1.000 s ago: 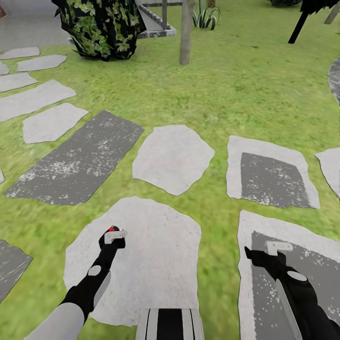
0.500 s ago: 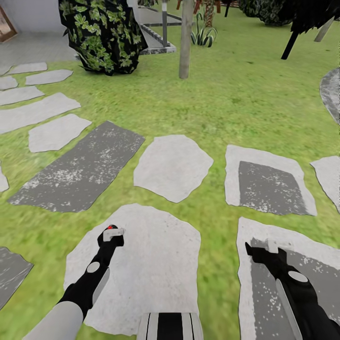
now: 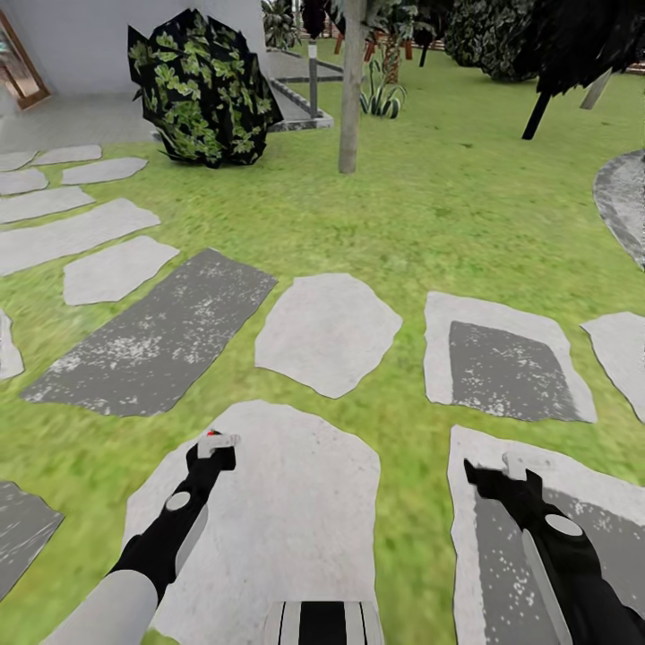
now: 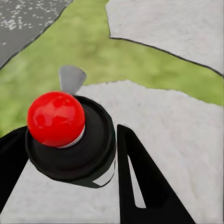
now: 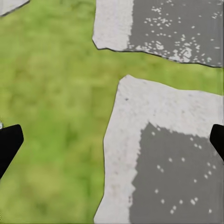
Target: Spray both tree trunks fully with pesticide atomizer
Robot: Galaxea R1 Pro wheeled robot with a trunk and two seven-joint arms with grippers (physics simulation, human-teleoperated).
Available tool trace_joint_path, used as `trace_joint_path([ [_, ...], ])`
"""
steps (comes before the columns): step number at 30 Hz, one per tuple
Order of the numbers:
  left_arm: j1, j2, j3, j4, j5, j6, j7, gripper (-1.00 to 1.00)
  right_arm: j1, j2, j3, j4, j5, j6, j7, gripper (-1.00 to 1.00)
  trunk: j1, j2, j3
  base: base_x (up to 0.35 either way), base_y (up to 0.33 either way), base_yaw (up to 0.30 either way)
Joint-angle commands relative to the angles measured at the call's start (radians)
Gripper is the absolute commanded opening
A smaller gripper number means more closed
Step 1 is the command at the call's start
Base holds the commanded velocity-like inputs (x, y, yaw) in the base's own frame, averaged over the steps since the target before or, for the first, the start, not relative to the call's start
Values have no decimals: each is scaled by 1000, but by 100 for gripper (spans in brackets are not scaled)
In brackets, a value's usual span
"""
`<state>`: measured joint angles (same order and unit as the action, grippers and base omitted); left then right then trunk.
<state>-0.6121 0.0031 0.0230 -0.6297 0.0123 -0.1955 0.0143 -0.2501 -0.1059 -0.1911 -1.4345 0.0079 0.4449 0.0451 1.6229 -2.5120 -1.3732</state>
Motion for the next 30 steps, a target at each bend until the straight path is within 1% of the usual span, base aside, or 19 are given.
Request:
trace_joint_path([
  [1,0,0,0,0,0,6,0,-100,0,1,0,0,1,0,0,100,0,0,4,0,0,0],
  [5,0,-1,0,-17,1,18,1,-100,0,1,0,-1,4,0,-1,100,-2,1,19,0,0,0],
  [6,0,-2,0,-55,1,58,1,-100,0,1,1,-1,4,0,-1,100,-3,1,23,0,0,0],
  [7,0,-3,-1,-73,1,86,1,-100,0,1,1,-2,3,0,0,100,-3,2,27,0,0,0],
  [8,0,-4,-2,-100,2,129,0,-100,0,1,1,-2,3,0,0,100,-4,2,31,0,0,0],
  [10,0,-6,-4,-141,2,173,0,-100,0,1,0,-3,2,0,1,100,-4,2,39,0,0,0],
  [12,0,-7,-5,-164,2,187,0,-100,0,1,0,-3,-1,0,1,100,-5,3,47,0,0,0],
  [17,0,-9,-8,-175,1,193,0,-100,0,1,0,-3,0,1,0,100,-8,4,66,0,0,0],
  [24,0,-21,-8,-176,1,194,0,-100,0,1,0,-3,-1,1,0,100,-11,6,93,0,0,0],
  [30,0,-23,-9,-176,1,194,0,-100,0,2,1,-3,-1,2,0,100,-13,7,116,0,0,0],
])
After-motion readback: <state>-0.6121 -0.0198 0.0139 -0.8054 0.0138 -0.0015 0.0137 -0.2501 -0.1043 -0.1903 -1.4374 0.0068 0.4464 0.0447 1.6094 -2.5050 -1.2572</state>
